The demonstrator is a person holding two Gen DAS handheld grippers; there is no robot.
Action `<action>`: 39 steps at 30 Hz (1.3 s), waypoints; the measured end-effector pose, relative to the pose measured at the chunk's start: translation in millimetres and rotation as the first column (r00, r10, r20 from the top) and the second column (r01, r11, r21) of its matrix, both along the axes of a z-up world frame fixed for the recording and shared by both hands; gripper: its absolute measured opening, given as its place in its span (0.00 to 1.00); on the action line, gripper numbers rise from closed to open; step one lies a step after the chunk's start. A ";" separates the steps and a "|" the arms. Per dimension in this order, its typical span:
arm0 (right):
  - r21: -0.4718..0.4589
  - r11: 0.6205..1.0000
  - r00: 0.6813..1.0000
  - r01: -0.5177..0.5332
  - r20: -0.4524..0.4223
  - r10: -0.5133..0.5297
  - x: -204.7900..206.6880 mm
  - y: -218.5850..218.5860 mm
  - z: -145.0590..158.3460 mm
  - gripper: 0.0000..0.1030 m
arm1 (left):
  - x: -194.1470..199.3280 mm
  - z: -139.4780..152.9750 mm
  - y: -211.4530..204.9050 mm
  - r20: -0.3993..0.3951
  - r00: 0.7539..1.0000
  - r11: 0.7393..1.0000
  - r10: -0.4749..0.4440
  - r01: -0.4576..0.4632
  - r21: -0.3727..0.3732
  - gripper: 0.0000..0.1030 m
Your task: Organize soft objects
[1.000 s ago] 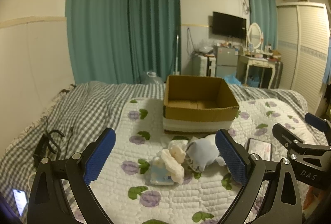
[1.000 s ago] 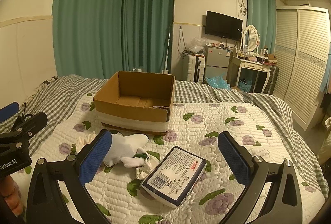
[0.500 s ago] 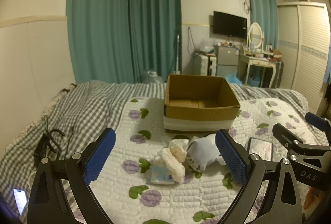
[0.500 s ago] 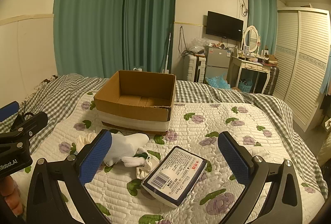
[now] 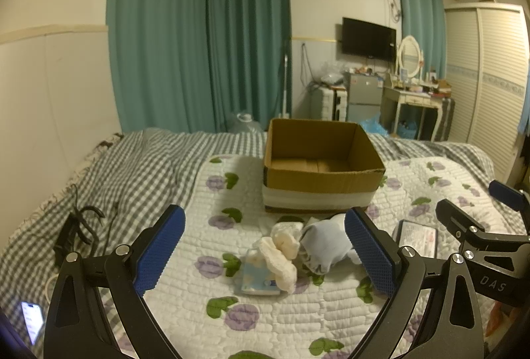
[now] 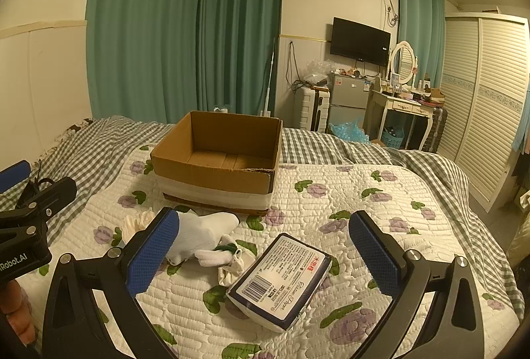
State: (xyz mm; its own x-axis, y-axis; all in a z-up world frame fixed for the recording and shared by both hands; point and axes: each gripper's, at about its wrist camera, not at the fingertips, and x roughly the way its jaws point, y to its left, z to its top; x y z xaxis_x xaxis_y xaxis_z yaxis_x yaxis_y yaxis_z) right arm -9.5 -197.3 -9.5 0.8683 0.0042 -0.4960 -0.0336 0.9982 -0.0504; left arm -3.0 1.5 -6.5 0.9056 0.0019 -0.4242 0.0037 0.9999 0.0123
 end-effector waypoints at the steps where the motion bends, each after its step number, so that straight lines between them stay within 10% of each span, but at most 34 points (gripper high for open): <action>1: 0.000 1.000 1.000 0.000 0.000 0.000 -0.3 -0.1 -0.1 1.00 | 0.6 0.2 -0.1 -0.001 1.000 1.000 -0.001 0.001 0.000 0.96; 26: -0.011 1.000 1.000 -0.014 -0.006 0.014 -0.9 3.6 -2.2 1.00 | 5.7 9.1 5.4 0.001 1.000 1.000 -0.002 0.002 0.005 0.96; 39: -0.115 0.989 0.985 -0.096 -0.155 0.077 35.0 44.8 -50.9 1.00 | 57.8 -70.0 23.8 -0.240 0.971 1.000 -0.013 0.020 0.024 0.96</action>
State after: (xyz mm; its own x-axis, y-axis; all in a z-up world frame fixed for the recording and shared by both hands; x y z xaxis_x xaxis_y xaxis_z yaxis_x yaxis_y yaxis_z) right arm 25.5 -152.5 -60.4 0.7831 0.0079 -0.6218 -0.1361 0.9779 -0.1589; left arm 54.7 25.3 -76.5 0.7772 0.0020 -0.6292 0.0261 0.9990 0.0354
